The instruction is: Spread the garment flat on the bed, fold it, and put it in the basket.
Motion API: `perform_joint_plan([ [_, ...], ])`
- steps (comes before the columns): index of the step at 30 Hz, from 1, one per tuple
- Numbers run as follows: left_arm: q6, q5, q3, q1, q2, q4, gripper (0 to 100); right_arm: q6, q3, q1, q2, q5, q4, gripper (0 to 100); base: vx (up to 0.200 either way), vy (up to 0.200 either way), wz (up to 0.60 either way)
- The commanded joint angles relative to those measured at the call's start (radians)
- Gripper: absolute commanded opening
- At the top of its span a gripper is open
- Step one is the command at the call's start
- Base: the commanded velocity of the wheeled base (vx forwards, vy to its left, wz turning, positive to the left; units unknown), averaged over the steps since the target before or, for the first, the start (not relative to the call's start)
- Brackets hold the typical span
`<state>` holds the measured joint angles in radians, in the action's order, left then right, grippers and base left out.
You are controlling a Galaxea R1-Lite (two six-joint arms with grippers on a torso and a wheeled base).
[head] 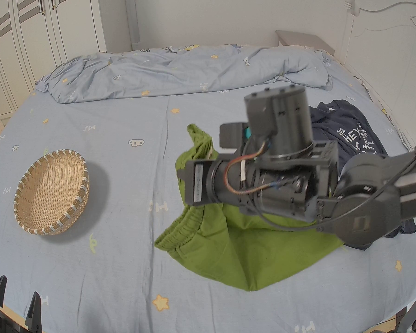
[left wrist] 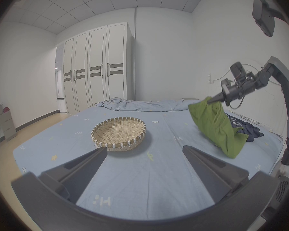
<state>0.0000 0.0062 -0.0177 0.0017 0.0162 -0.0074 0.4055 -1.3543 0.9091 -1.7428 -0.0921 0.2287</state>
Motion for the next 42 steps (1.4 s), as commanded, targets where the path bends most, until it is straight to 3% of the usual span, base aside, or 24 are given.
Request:
perform_joint_plan([
  [1, 0.0, 0.0, 0.018, 0.0, -0.016, 0.0, 100, -0.007, 0.026, 0.011, -0.083, -0.011, 0.009, 0, 0.0, 0.0, 0.0],
  [9, 0.0, 0.0, 0.018, 0.0, -0.016, 0.0, 100, -0.01, 0.017, 0.013, -0.119, -0.001, 0.004, 0, 0.0, 0.0, 0.0],
  [10, 0.002, 0.0, 0.018, 0.0, -0.016, 0.0, 100, -0.011, 0.017, 0.013, -0.123, -0.001, 0.004, 100, 0.0, 0.0, 0.0],
  [25, 0.002, 0.001, 0.018, 0.0, -0.016, 0.0, 100, -0.063, 0.029, -0.026, -0.113, -0.006, -0.019, 100, 0.0, 0.0, 0.0],
  [26, 0.0, 0.0, 0.018, 0.0, -0.016, 0.0, 100, -0.057, 0.047, -0.088, -0.064, -0.005, -0.045, 100, 0.0, 0.0, 0.0],
  [30, 0.0, 0.001, 0.018, 0.0, -0.016, 0.0, 100, -0.054, 0.112, -0.199, 0.028, 0.011, -0.077, 100, 0.0, 0.0, 0.0],
  [34, 0.003, 0.0, 0.018, 0.0, -0.016, 0.0, 100, -0.054, 0.196, -0.285, 0.101, 0.052, -0.08, 100, 0.0, 0.0, 0.0],
  [36, 0.006, -0.003, 0.018, -0.002, -0.016, 0.003, 100, -0.053, 0.277, -0.362, 0.166, 0.106, -0.08, 100, 0.0, 0.0, 0.0],
  [42, 0.002, 0.0, 0.018, 0.0, -0.016, 0.001, 100, -0.047, 0.426, -0.449, 0.259, 0.17, -0.075, 100, 0.0, 0.0, 0.0],
])
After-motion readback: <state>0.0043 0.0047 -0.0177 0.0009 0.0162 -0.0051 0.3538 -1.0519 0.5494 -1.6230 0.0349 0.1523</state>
